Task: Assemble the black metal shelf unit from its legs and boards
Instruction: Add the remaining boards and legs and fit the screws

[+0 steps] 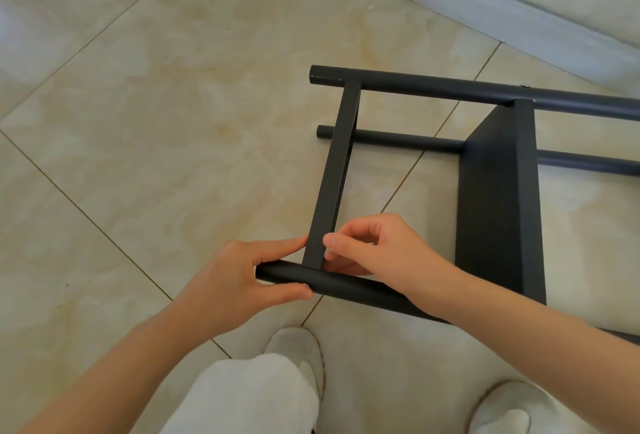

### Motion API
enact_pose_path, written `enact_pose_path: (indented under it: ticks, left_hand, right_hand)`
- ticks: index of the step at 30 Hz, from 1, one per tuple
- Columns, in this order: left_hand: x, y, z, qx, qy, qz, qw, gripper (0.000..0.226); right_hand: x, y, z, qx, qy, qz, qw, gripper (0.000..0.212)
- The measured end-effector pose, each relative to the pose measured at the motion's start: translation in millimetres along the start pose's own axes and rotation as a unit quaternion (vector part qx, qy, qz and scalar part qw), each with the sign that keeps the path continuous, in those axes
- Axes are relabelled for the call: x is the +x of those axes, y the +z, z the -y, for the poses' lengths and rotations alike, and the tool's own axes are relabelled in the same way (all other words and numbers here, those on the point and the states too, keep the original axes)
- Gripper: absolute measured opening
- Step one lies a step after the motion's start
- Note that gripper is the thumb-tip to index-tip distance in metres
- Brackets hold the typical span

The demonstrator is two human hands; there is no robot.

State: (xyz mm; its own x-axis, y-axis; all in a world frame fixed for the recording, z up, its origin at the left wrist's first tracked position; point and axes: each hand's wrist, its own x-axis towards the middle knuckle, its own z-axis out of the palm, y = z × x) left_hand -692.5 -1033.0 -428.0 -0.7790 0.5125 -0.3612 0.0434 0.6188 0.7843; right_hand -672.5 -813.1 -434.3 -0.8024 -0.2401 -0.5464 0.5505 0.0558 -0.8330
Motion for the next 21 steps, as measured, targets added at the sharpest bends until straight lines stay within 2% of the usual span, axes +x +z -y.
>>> enact_pose_path:
  ticks: [1, 3, 6, 9, 13, 21]
  left_hand:
    - [0.1, -0.2, 0.5, 0.016, 0.007, 0.004, 1.000, 0.059]
    - [1.8, -3.0, 2.3, 0.069, 0.025, 0.016, 0.997, 0.079]
    - [9.6, -10.7, 5.6, 0.183, 0.097, 0.046, 0.977, 0.101]
    - [19.0, -15.7, 5.2, 0.282, 0.176, 0.072, 0.940, 0.097]
    - [29.0, -17.6, 6.7, 0.341, 0.246, 0.072, 0.904, 0.087]
    - [34.4, -10.2, 24.7, 0.301, 0.272, 0.067, 0.911, 0.086]
  right_hand:
    - [-1.6, -2.0, -2.3, 0.023, 0.013, -0.001, 1.000, 0.017]
    - [-3.6, -6.1, -7.6, 0.043, 0.029, -0.017, 0.999, 0.016]
    - [-4.8, -9.9, -16.4, 0.046, 0.053, -0.046, 0.996, 0.014]
    - [-4.9, -11.8, -20.1, 0.047, 0.057, -0.045, 0.996, 0.012]
    - [-3.3, -15.7, -20.6, 0.065, 0.054, -0.026, 0.996, 0.013]
    - [8.4, -19.0, -22.7, 0.082, 0.091, 0.026, 0.992, 0.016]
